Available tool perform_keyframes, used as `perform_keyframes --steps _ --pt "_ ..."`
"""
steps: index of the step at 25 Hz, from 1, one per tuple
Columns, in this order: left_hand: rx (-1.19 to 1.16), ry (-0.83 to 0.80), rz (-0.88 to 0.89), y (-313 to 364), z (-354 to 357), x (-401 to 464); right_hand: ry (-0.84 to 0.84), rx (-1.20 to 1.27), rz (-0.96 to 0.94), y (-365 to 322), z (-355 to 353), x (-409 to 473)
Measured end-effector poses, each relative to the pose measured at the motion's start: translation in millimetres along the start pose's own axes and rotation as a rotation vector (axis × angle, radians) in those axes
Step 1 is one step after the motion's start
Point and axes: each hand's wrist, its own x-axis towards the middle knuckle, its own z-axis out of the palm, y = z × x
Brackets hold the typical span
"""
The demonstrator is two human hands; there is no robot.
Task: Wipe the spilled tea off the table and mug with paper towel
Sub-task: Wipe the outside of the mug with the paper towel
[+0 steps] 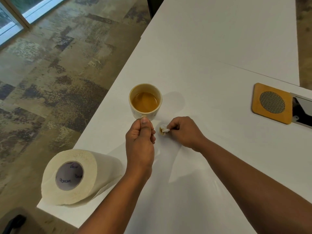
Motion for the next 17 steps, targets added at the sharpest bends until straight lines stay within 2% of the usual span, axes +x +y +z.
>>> perform_keyframes --steps 3,5,10,17 --pt "-0.025 -0.025 -0.020 7 -1 -3 0.132 0.545 0.119 2 -3 -12" --pt "-0.029 -0.047 -0.026 13 -2 -5 0.159 0.730 0.118 -2 -4 -16" --pt "-0.022 -0.132 0.013 24 -4 -14 0.128 0.752 0.041 -16 -7 -22" --pt "-0.045 -0.161 0.006 32 -8 -22 0.135 0.880 -0.036 -26 -20 -24"
